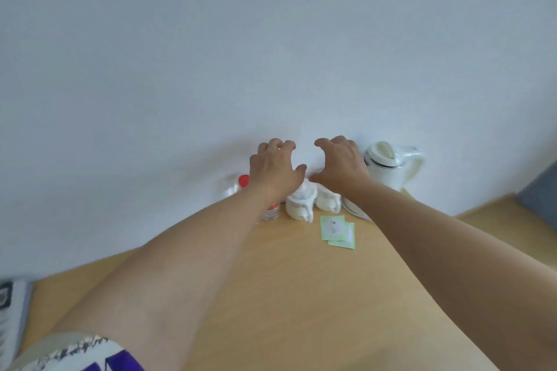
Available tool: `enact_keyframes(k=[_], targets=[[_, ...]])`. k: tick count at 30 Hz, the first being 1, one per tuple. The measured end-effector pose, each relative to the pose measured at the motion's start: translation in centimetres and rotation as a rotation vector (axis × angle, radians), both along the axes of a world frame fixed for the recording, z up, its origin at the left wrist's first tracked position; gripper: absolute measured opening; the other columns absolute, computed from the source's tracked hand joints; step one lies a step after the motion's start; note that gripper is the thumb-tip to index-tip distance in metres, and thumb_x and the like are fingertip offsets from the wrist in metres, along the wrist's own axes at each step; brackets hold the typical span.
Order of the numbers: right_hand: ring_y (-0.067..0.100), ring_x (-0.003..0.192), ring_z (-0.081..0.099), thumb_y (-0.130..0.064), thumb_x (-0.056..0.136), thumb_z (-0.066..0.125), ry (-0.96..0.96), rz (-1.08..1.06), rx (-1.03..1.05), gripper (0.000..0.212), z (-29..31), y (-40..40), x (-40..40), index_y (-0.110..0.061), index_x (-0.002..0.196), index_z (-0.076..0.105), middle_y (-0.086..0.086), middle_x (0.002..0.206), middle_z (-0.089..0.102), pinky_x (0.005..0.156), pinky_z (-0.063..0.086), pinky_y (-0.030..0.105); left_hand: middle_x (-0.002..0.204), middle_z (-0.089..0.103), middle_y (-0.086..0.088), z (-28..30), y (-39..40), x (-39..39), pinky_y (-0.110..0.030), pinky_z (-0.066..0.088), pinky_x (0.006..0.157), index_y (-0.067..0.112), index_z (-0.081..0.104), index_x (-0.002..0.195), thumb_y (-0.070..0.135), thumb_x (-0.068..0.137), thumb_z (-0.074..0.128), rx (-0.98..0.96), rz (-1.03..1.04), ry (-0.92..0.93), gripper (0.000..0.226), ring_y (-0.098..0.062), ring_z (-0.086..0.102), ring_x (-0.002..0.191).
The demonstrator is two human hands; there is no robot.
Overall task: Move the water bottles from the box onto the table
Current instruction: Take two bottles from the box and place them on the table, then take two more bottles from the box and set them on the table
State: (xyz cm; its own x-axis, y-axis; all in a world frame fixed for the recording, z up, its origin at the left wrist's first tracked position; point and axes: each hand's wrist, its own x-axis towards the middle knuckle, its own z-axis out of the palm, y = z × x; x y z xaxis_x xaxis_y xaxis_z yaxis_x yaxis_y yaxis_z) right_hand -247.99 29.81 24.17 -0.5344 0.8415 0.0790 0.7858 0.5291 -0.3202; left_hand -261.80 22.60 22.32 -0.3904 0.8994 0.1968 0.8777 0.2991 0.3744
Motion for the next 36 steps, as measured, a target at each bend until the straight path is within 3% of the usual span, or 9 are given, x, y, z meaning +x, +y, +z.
enact_keyframes(k=[8, 17, 27, 36], targets=[[0.031, 0.131, 0.038, -0.044, 0.072, 0.083, -0.017, -0.331, 0.043, 0.082, 2.2, -0.8, 17.1, -0.028, 0.143, 0.046, 0.008, 0.139, 0.044, 0.101, 0.036, 0.041, 0.144, 0.046, -0.002, 2.4, 4.2, 14.7, -0.041, 0.04, 0.103, 0.025, 0.049, 0.138, 0.05, 0.092, 0.057, -0.038, -0.316, 0.049, 0.054, -0.026, 0.038, 0.133], [0.031, 0.136, 0.031, -0.047, 0.071, 0.083, -0.04, -0.656, 0.1, 0.088, 3.4, -4.8, 41.6, -0.028, 0.146, 0.04, 0.008, 0.144, 0.039, 0.105, 0.032, 0.043, 0.15, 0.041, -0.003, 3.9, 5.9, 38.9, -0.042, 0.038, 0.104, 0.023, 0.041, 0.146, 0.048, 0.095, 0.054, -0.026, -0.654, 0.108, 0.058, -0.025, 0.033, 0.138], [0.035, 0.136, 0.032, -0.041, 0.071, 0.085, -0.207, -0.991, 0.064, 0.09, 3.3, -12.8, 68.8, -0.029, 0.145, 0.036, 0.012, 0.146, 0.038, 0.106, 0.034, 0.049, 0.138, 0.046, -0.002, 3.9, 1.9, 68.6, -0.042, 0.039, 0.097, 0.026, 0.047, 0.135, 0.047, 0.089, 0.054, -0.028, -1.008, 0.134, 0.052, -0.025, 0.038, 0.129], [0.033, 0.135, 0.032, -0.034, 0.078, 0.077, -0.143, -1.352, -0.011, 0.075, 3.1, -21.9, 85.2, -0.031, 0.143, 0.039, 0.011, 0.148, 0.036, 0.107, 0.033, 0.049, 0.137, 0.051, -0.004, 4.8, -3.4, 89.9, -0.046, 0.041, 0.101, 0.027, 0.049, 0.14, 0.046, 0.088, 0.061, 0.026, -1.354, 0.093, 0.056, -0.026, 0.044, 0.125]])
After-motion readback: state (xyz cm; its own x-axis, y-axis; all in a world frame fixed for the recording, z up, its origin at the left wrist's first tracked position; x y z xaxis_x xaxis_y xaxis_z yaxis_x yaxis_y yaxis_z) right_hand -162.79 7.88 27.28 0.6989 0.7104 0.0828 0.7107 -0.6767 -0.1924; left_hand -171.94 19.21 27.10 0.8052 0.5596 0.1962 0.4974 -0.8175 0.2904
